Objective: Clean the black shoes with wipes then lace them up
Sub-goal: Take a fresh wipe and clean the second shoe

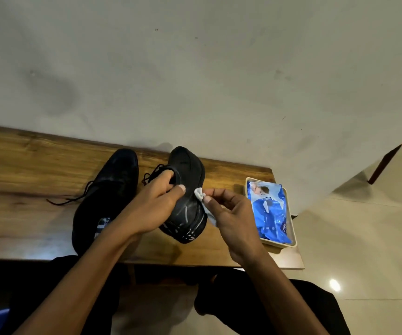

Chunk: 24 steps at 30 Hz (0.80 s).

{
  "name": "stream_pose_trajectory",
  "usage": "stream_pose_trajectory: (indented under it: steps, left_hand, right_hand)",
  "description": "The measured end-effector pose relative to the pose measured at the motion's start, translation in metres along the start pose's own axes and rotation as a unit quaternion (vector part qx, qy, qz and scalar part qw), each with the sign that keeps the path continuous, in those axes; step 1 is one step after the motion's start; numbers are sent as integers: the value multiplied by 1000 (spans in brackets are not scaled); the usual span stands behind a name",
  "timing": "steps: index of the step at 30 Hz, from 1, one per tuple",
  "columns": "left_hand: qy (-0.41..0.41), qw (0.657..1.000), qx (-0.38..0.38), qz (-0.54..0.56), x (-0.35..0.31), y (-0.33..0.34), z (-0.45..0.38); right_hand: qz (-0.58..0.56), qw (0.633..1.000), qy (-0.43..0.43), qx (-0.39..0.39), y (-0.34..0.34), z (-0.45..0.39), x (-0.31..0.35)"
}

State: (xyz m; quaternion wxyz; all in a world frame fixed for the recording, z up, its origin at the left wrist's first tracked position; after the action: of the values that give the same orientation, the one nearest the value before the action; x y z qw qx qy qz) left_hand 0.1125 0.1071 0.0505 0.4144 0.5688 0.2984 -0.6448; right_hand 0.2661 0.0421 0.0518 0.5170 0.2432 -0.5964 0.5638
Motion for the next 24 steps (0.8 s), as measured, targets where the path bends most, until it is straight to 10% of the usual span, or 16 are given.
stream_pose_trajectory:
  steps: [4, 15, 24]
  left_hand:
    - [-27, 994, -18, 109, 10, 8, -3]
    - [-31, 968, -60, 241, 9, 20, -1]
    - [-22, 959, -81, 272, 16, 15, -6]
  right_hand:
    - [280, 946, -138, -89, -1, -9, 15]
    - [413, 842, -334, -91, 25, 31, 44]
    - [303, 915, -236, -122, -3, -11, 30]
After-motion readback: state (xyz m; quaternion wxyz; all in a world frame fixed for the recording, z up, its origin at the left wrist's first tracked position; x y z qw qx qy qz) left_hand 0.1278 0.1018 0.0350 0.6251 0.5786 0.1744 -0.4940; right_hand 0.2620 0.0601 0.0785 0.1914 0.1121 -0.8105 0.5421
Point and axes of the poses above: each hand's wrist, its own z-axis away from the middle knuckle, its own y-axis out of the palm, x = y × z, the point moved 6 cm from there along -z, towards the middle knuckle, and after that the axes turned 15 degrees about z, right-handed, at the moved point
